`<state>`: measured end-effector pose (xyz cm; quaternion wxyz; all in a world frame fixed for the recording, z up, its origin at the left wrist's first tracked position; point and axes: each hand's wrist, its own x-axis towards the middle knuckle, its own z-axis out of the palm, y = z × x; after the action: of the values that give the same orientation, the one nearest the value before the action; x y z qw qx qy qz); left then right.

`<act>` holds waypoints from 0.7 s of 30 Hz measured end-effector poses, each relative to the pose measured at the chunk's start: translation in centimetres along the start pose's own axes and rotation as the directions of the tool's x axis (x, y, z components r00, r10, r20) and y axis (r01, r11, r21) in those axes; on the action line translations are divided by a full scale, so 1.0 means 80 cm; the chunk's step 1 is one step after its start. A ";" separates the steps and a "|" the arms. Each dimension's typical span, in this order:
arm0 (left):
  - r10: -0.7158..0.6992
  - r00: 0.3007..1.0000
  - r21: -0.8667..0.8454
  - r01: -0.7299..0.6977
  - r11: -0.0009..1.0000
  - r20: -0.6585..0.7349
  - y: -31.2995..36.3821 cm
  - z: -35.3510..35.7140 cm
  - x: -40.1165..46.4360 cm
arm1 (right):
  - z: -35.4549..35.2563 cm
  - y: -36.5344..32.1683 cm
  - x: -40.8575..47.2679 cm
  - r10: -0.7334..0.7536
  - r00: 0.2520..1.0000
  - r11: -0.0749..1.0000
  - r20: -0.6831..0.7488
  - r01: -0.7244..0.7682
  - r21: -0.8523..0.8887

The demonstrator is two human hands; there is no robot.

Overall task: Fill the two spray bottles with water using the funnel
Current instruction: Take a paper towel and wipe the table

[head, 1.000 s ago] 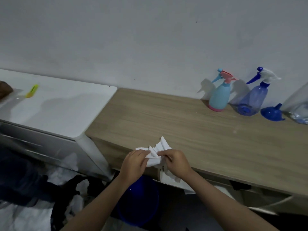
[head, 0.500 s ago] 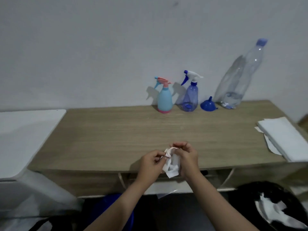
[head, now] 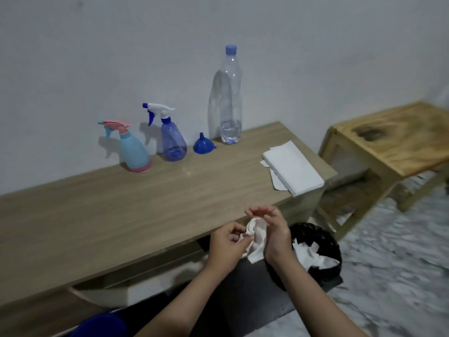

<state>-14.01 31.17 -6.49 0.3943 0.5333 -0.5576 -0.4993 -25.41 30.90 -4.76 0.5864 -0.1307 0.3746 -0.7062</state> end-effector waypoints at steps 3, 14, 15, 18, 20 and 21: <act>0.024 1.000 0.051 -0.025 0.998 0.015 -0.002 0.050 0.007 | -0.052 -0.035 0.008 -0.079 0.997 0.957 -0.018 0.070 -0.282; -0.003 0.989 -0.009 0.004 1.000 0.145 0.000 0.202 0.013 | -0.216 -0.104 0.017 -0.211 0.978 0.584 0.004 0.129 -0.801; -0.008 0.985 -0.006 0.009 1.000 0.171 -0.002 0.212 0.013 | -0.226 -0.107 0.018 -0.196 0.980 0.601 -0.019 0.104 -0.793; -0.029 0.970 0.078 0.010 0.997 0.240 -0.018 0.240 0.020 | -0.256 -0.113 0.022 -0.145 0.985 0.641 -0.090 0.024 -0.767; -0.074 0.949 0.173 0.021 0.985 0.306 -0.033 0.258 0.027 | -0.273 -0.113 0.027 -0.100 0.984 0.664 -0.149 -0.045 -0.746; -0.103 0.935 0.224 0.027 0.974 0.340 -0.043 0.267 0.031 | -0.282 -0.110 0.030 -0.071 0.980 0.672 -0.186 -0.090 -0.735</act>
<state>-34.37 31.82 -14.16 0.2121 0.4941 -0.6514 -0.5354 -46.60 37.42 -14.83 0.4463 -0.2838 0.6858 -0.5001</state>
